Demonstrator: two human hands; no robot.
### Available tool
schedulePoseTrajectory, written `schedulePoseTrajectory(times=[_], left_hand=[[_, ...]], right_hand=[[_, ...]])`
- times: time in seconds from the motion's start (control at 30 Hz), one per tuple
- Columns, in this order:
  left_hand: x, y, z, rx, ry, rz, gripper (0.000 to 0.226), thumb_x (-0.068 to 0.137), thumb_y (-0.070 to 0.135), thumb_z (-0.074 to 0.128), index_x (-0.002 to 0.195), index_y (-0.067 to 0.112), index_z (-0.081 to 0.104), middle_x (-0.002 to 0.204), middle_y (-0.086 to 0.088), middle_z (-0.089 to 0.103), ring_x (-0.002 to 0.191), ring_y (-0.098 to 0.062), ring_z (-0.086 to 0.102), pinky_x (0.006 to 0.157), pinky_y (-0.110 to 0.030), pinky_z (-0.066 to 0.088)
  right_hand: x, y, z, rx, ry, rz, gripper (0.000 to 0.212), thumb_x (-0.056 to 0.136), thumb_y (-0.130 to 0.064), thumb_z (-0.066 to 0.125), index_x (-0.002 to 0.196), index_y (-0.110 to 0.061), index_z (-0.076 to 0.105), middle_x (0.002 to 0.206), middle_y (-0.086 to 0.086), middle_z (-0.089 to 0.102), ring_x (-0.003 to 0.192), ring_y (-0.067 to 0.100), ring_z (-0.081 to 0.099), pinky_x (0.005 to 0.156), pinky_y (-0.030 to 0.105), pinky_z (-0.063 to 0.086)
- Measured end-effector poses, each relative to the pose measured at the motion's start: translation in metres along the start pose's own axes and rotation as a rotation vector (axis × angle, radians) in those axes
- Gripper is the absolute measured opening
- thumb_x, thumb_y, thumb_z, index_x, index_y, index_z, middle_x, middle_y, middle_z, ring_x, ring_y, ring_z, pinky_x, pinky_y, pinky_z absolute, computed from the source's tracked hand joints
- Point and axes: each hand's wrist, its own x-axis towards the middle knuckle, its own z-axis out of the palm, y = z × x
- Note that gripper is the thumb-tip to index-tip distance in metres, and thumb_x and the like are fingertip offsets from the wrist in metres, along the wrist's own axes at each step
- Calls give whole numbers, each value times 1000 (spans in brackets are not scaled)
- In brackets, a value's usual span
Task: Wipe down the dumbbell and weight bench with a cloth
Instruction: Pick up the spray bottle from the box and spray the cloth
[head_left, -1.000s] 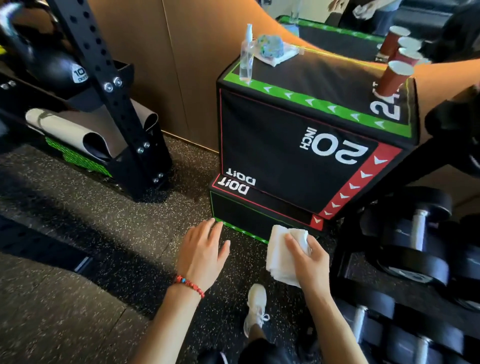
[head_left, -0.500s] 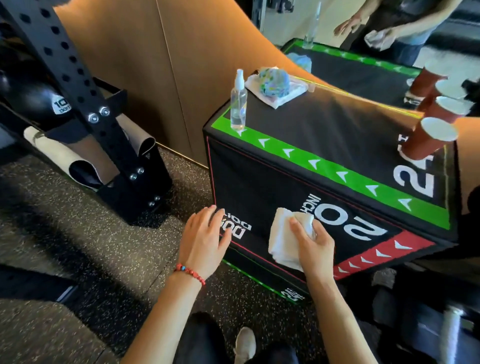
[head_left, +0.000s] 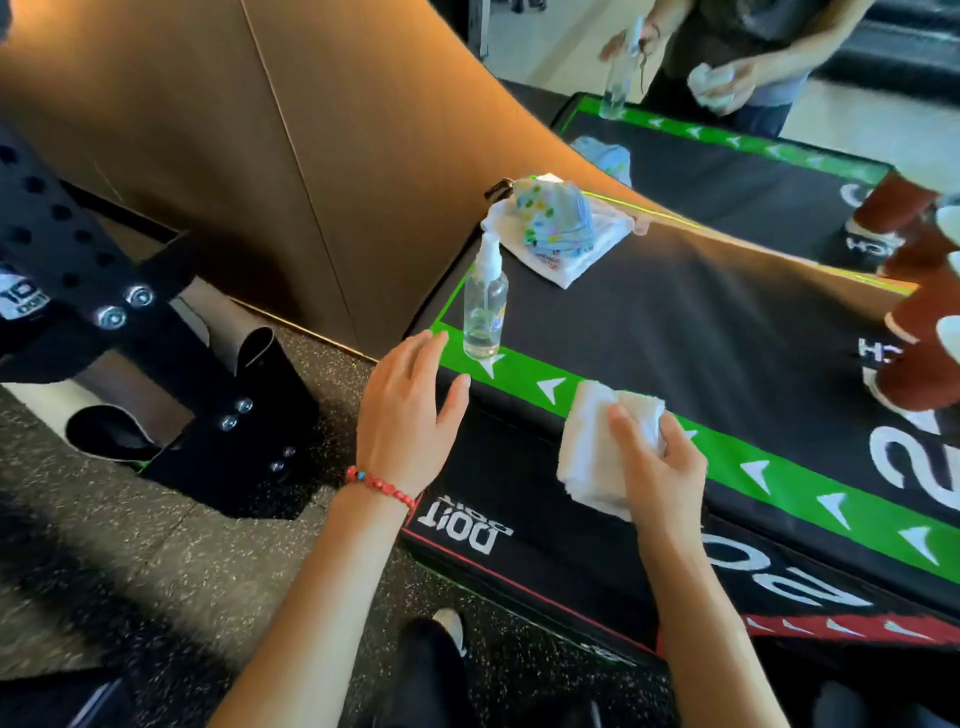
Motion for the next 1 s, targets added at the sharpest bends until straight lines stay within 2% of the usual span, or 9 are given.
schedulePoseTrajectory(times=[0.1, 0.23, 0.43, 0.53, 0.6, 0.7, 0.83, 0.93, 1.0], left_hand=[[30, 1, 6, -147, 31, -25, 45, 89, 20, 54, 127, -4, 50, 125, -19, 57, 116, -31, 53, 99, -28, 34], [58, 9, 22, -398, 49, -79, 50, 90, 28, 51, 132, 0, 44, 132, -13, 51, 120, -17, 47, 98, -11, 29], [76, 20, 49, -572, 106, -197, 37, 88, 15, 61, 121, 2, 52, 108, 2, 56, 93, 8, 47, 77, 4, 31], [79, 18, 56, -665, 96, -288, 25, 88, 18, 62, 109, 10, 51, 93, 14, 55, 79, 17, 51, 69, -1, 37], [80, 18, 57, -714, 100, -323, 23, 88, 24, 60, 105, 15, 46, 91, 16, 56, 79, 9, 56, 70, -7, 42], [79, 19, 55, -791, 138, -380, 25, 85, 35, 54, 101, 18, 46, 89, 5, 62, 84, -19, 65, 74, -27, 51], [67, 23, 47, -837, 204, -430, 21, 79, 47, 55, 90, 31, 48, 77, 9, 62, 70, -17, 66, 66, -28, 53], [49, 28, 39, -834, 281, -501, 24, 75, 51, 53, 85, 29, 51, 75, 2, 60, 72, -24, 61, 71, -49, 53], [35, 34, 32, -822, 339, -545, 24, 76, 50, 53, 79, 27, 52, 71, 5, 57, 70, -23, 58, 70, -55, 52]], right_hand=[[13, -5, 15, 1, 38, 3, 37, 84, -23, 64, 52, -24, 47, 46, -18, 46, 45, -1, 39, 42, 11, 33], [23, -10, 26, -13, 61, 23, 33, 74, -38, 62, 61, -13, 44, 56, -10, 42, 53, 8, 39, 48, 23, 35], [37, -15, 30, -4, 50, 33, 47, 71, -40, 62, 74, 4, 45, 65, 2, 42, 60, 13, 41, 55, 28, 36], [38, -17, 31, 17, 41, 38, 50, 72, -40, 62, 81, 7, 47, 70, 7, 43, 63, 15, 42, 57, 31, 37], [39, -18, 31, 26, 36, 37, 50, 72, -39, 62, 80, 8, 46, 70, 7, 42, 64, 16, 42, 58, 31, 37], [40, -18, 30, 42, 31, 23, 43, 73, -36, 62, 78, 4, 49, 67, 5, 43, 62, 13, 42, 56, 28, 37], [43, -14, 28, 30, 2, -28, 34, 82, -26, 65, 70, 0, 47, 63, 1, 40, 56, 10, 38, 45, 16, 33], [44, -12, 28, 47, -65, -40, 31, 85, -22, 64, 70, 0, 48, 63, 0, 41, 55, 8, 38, 44, 15, 34], [42, -11, 28, 62, -133, -43, 27, 85, -22, 64, 68, -6, 51, 60, -5, 44, 55, 6, 41, 45, 14, 36]])
